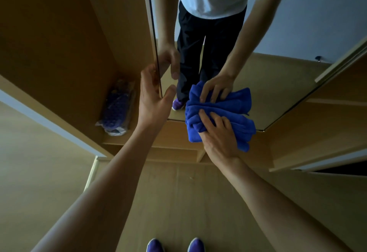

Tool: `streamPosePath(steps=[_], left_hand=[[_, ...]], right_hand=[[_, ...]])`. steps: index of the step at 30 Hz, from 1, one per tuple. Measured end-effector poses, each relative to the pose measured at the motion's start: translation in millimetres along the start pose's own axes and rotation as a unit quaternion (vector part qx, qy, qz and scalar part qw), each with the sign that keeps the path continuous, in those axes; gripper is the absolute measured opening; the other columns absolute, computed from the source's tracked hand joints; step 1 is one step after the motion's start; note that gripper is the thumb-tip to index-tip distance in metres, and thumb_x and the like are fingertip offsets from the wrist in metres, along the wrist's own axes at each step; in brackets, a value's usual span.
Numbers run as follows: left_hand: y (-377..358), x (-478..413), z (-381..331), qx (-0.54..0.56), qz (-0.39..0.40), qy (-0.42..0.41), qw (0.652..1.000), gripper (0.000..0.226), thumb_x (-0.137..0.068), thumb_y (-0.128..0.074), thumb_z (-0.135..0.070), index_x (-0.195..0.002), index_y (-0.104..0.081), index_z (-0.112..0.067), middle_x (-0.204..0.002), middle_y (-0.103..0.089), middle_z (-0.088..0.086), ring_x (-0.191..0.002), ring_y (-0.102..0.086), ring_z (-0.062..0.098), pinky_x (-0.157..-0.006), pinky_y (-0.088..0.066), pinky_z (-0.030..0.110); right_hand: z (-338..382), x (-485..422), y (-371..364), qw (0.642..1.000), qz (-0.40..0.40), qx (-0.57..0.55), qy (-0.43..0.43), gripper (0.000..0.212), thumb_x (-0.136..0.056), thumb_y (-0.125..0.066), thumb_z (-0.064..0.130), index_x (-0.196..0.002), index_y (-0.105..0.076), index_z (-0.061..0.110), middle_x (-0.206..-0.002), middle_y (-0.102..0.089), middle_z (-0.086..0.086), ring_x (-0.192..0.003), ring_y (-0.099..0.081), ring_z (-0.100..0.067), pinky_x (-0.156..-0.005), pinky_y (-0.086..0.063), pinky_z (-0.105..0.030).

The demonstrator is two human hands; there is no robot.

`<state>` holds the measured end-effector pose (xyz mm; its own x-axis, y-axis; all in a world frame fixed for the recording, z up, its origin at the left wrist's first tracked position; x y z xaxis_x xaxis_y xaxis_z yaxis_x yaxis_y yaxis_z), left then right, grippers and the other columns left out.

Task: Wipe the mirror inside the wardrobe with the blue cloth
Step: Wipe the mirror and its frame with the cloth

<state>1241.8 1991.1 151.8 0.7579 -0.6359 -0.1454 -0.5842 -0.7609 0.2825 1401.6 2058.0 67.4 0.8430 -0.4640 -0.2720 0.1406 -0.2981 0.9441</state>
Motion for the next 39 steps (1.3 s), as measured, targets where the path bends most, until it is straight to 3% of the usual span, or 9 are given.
streamPosePath(steps=[7,12,16,18,24,27,32,36,39], left_hand=[[-5.8,-0.7,19.0,0.044,0.011,0.018,0.999,0.055,-0.091,-0.063,-0.023,-0.14,-0.037,-0.023,-0.145,-0.052,-0.002,-0.136,-0.048,0.009,-0.113,-0.042,0.047],[-5.1,1.8,20.0,0.041,0.011,0.034,0.999,0.048,-0.089,-0.064,-0.037,-0.13,-0.038,-0.038,-0.141,-0.052,-0.006,-0.132,-0.049,0.006,-0.112,-0.043,0.043],[-12.7,4.8,16.1,0.05,0.029,0.054,0.997,0.045,-0.088,-0.062,-0.04,-0.126,-0.038,-0.038,-0.141,-0.048,-0.004,-0.134,-0.045,0.011,-0.114,-0.039,0.048],[-16.4,8.7,11.5,0.048,0.038,0.052,0.997,0.05,-0.088,-0.062,-0.037,-0.132,-0.038,-0.034,-0.143,-0.045,-0.006,-0.137,-0.042,0.01,-0.116,-0.036,0.047],[-8.4,18.1,-6.2,0.053,0.053,0.045,0.996,0.067,-0.092,-0.063,-0.03,-0.152,-0.032,-0.032,-0.15,-0.041,-0.016,-0.144,-0.034,0.003,-0.119,-0.032,0.038],[1.4,17.9,-19.3,0.038,0.066,0.051,0.996,0.068,-0.091,-0.062,-0.038,-0.152,-0.033,-0.038,-0.146,-0.044,-0.021,-0.136,-0.04,0.0,-0.104,-0.037,0.025],[8.4,17.9,-29.0,0.028,0.121,0.11,0.986,0.062,-0.085,-0.063,-0.048,-0.141,-0.042,-0.034,-0.137,-0.056,-0.008,-0.124,-0.055,0.013,-0.103,-0.046,0.039],[10.9,19.4,-33.8,-0.025,0.152,0.122,0.98,0.063,-0.093,-0.068,-0.04,-0.147,-0.039,-0.026,-0.135,-0.057,-0.003,-0.122,-0.057,0.018,-0.092,-0.046,0.034],[10.0,22.2,-42.5,-0.107,0.158,0.118,0.974,0.074,-0.096,-0.065,-0.034,-0.157,-0.026,-0.019,-0.152,-0.042,0.009,-0.137,-0.043,0.029,-0.107,-0.041,0.04]], right_hand=[[10.4,15.6,-50.7,0.993,0.107,-0.021,-0.037,0.054,-0.066,-0.081,0.006,-0.117,-0.068,0.016,-0.133,-0.06,-0.005,-0.106,-0.06,-0.032,-0.086,-0.05,-0.047],[10.7,22.2,-68.2,0.987,0.145,-0.057,-0.05,0.061,-0.075,-0.071,0.002,-0.132,-0.058,0.019,-0.139,-0.052,-0.005,-0.117,-0.052,-0.031,-0.096,-0.044,-0.047],[7.8,27.0,-71.7,0.969,0.215,-0.123,-0.007,0.077,-0.082,-0.058,0.002,-0.15,-0.035,0.031,-0.144,-0.042,-0.002,-0.122,-0.045,-0.026,-0.099,-0.04,-0.04],[4.8,36.4,-63.7,0.958,0.241,-0.156,0.006,0.079,-0.083,-0.057,0.001,-0.152,-0.034,0.032,-0.146,-0.041,-0.001,-0.123,-0.044,-0.026,-0.096,-0.041,-0.041],[-15.1,41.5,1.7,0.969,0.186,-0.161,-0.009,0.078,-0.076,-0.06,0.0,-0.146,-0.045,0.031,-0.141,-0.048,-0.001,-0.117,-0.048,-0.026,-0.097,-0.041,-0.042],[-24.3,33.1,43.4,0.974,0.162,-0.158,-0.008,0.081,-0.072,-0.063,0.002,-0.145,-0.045,0.032,-0.14,-0.049,0.001,-0.119,-0.048,-0.024,-0.1,-0.039,-0.041],[-41.4,19.9,111.9,0.98,0.128,-0.15,-0.018,0.077,-0.078,-0.063,0.008,-0.148,-0.042,0.033,-0.145,-0.044,0.001,-0.121,-0.047,-0.025,-0.098,-0.039,-0.041],[-43.8,17.4,151.8,0.984,0.112,-0.141,-0.008,0.075,-0.079,-0.061,0.01,-0.149,-0.043,0.031,-0.142,-0.046,-0.001,-0.121,-0.047,-0.028,-0.096,-0.041,-0.043],[-44.1,13.7,179.9,0.987,0.093,-0.128,0.003,0.076,-0.08,-0.06,0.007,-0.149,-0.041,0.031,-0.147,-0.042,0.0,-0.125,-0.045,-0.027,-0.097,-0.04,-0.043]])
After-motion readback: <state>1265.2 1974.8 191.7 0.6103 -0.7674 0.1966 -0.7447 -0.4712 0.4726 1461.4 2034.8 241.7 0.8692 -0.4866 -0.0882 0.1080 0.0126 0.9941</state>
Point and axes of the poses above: each hand's wrist, its own x-axis away from the middle knuckle, its own y-axis out of the back of the hand, z = x × y, the point moved 10 cm from there along -x, towards the middle knuckle
